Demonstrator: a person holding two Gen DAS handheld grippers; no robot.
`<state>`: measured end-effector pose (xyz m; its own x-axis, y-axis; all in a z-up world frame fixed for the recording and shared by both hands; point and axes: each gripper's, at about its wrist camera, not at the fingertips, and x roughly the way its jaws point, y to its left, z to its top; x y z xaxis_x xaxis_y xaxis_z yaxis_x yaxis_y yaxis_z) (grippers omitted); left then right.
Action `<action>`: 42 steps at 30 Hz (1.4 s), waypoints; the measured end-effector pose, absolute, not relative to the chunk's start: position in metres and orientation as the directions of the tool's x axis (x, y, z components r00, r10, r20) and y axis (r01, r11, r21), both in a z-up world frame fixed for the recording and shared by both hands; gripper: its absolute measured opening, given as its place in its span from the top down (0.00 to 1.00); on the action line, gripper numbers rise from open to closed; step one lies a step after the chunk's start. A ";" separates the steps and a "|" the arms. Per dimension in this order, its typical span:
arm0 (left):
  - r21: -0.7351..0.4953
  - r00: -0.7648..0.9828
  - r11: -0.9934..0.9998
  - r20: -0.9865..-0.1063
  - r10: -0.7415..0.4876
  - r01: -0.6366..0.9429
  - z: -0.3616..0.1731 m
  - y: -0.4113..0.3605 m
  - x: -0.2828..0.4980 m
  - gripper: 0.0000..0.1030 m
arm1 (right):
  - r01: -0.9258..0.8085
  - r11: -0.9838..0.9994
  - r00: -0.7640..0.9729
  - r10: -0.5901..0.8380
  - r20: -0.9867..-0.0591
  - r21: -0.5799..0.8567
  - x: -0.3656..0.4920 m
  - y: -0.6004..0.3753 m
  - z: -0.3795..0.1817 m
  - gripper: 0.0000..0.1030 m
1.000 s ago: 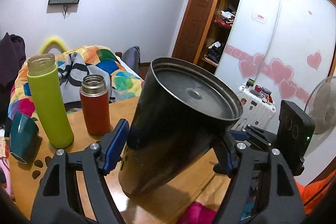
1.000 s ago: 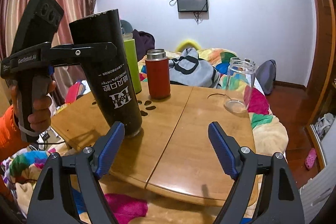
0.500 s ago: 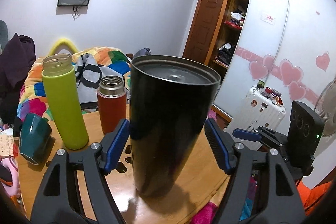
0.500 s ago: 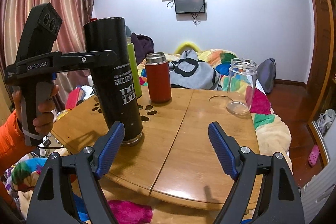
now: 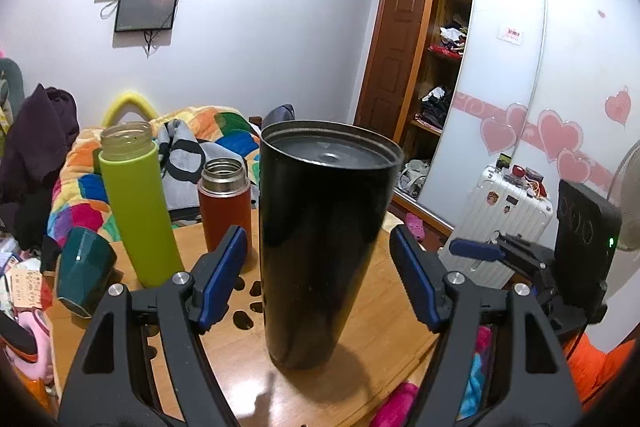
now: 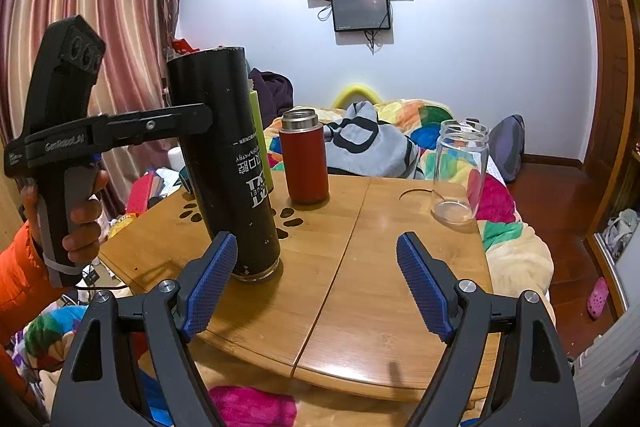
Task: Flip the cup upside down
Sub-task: 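Lower the upright black tumbler onto the table with the left gripper, then open the left gripper and withdraw it from the tumbler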
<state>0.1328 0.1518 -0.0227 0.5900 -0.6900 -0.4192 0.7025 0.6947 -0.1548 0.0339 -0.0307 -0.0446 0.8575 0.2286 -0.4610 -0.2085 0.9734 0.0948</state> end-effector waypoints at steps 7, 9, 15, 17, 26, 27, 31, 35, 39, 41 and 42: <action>-0.069 0.696 0.764 -0.367 -0.617 0.641 -0.016 0.174 0.100 0.18 | -0.199 0.976 0.873 0.216 -0.438 0.085 0.028 -0.028 -0.035 0.23; -0.051 0.734 0.792 -0.342 -0.587 0.609 -0.013 0.180 0.091 0.07 | -0.193 0.978 0.879 0.210 -0.429 0.083 0.025 -0.028 -0.033 0.23; -0.027 0.819 0.858 -0.285 -0.498 0.513 -0.007 0.195 0.070 0.00 | -0.174 0.982 0.902 0.189 -0.388 0.075 0.017 -0.025 -0.021 0.10; -0.007 0.841 0.875 -0.272 -0.467 0.484 -0.009 0.198 0.064 0.00 | -0.171 0.983 0.907 0.185 -0.378 0.072 0.014 -0.023 -0.017 0.10; 0.051 0.916 0.936 -0.233 -0.328 0.348 -0.013 0.194 0.039 0.00 | -0.111 0.993 0.942 0.116 -0.316 0.032 -0.007 -0.013 0.000 0.00; 0.058 0.924 0.944 -0.230 -0.304 0.325 -0.013 0.193 0.037 0.00 | -0.102 0.994 0.944 0.106 -0.314 0.030 -0.008 -0.012 0.001 0.00; 0.048 0.931 0.949 -0.217 -0.295 0.312 -0.016 0.196 0.027 0.00 | -0.074 0.997 0.947 0.081 -0.310 0.034 -0.015 -0.011 0.003 0.00; 0.012 0.926 0.946 -0.211 -0.314 0.323 -0.017 0.198 0.019 0.00 | -0.069 0.996 0.948 0.082 -0.308 0.054 -0.022 -0.013 0.004 0.00; -0.003 0.932 0.952 -0.206 -0.300 0.306 -0.018 0.201 0.015 0.00 | -0.069 0.995 0.949 0.087 -0.302 0.068 -0.028 -0.012 0.004 0.00; -0.014 0.932 0.954 -0.211 -0.295 0.298 -0.020 0.202 0.015 0.00 | -0.072 0.995 0.951 0.090 -0.297 0.073 -0.030 -0.011 0.005 0.00; -0.018 0.932 0.955 -0.214 -0.292 0.295 -0.021 0.203 0.015 0.00 | -0.073 0.994 0.952 0.092 -0.292 0.076 -0.031 -0.010 0.006 0.00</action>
